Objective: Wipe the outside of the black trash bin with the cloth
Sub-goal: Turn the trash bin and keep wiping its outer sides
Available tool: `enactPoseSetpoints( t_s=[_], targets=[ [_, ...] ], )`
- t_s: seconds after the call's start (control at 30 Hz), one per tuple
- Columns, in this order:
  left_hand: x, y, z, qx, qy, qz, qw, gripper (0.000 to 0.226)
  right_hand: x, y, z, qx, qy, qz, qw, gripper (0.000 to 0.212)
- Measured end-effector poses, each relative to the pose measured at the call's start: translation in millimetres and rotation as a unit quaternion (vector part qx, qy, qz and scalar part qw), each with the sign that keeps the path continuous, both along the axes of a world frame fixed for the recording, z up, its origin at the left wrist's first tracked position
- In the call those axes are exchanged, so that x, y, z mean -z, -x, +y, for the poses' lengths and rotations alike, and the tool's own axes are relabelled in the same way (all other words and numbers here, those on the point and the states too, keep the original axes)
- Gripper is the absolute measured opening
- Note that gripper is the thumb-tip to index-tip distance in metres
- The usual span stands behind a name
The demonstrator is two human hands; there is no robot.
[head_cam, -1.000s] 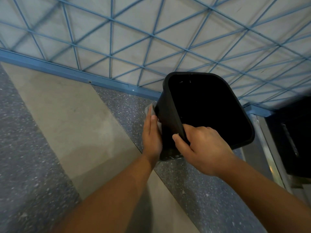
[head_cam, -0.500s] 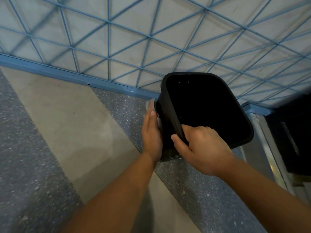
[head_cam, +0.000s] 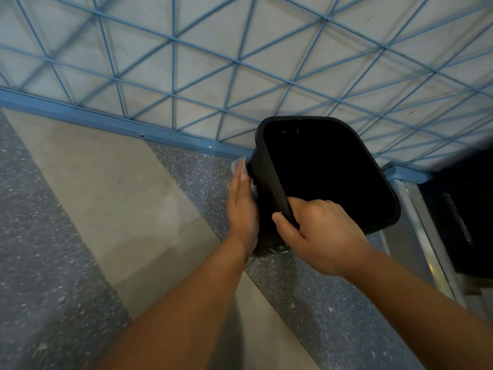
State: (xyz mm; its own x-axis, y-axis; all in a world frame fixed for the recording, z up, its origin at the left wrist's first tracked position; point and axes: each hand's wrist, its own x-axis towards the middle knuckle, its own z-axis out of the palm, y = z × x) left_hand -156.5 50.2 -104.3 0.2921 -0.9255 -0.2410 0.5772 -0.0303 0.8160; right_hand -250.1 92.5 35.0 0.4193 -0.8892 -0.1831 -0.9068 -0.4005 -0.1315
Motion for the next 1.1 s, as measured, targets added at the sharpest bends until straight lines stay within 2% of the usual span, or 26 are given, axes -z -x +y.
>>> enactPoseSetpoints(
  t_s=[0.1,0.2,0.3,0.4,0.5,0.63,0.8,0.87,1.1],
  targets=[
    [4.3,4.0,6.9,-0.003,0.026,0.005,1.000,0.043,0.8,-0.7,-0.2,-0.003,0.007,0.004,1.000,0.035],
    [10.9,0.5,-1.1,0.008,-0.017,0.045,0.999,0.047,1.9,-1.4,-0.4,-0.001,0.012,0.004,1.000,0.033],
    [-7.3,2.9,4.3,-0.015,-0.018,-0.018,1.000,0.039,1.4,-1.7,-1.5,0.001,0.007,-0.001,1.000,0.031],
    [19.6,6.2,5.3,0.008,0.012,-0.041,0.999,0.037,1.2,-0.7,-1.2,-0.005,0.015,-0.001,1.000,0.032],
    [61.7,-1.8,-7.1,0.066,-0.036,-0.043,0.996,0.063,4.0,-0.3,-0.4,-0.001,0.031,0.006,1.000,0.035],
    [61.0,-21.7,-7.4,0.126,-0.101,-0.131,0.978,0.052,3.4,1.0,-0.9,0.010,0.009,-0.007,1.000,0.037],
    [40.9,-54.7,1.9,0.077,-0.107,-0.162,0.978,0.044,1.2,-0.2,0.6,0.006,0.007,-0.002,1.000,0.033],
    [29.2,-66.4,7.7,0.045,-0.091,-0.151,0.983,0.042,0.6,-1.3,0.1,0.012,0.001,-0.002,1.000,0.033],
    [-26.5,-73.8,8.1,-0.048,-0.030,-0.011,0.998,0.044,0.6,-1.3,2.8,0.018,0.016,0.002,1.000,0.031]
  ],
)
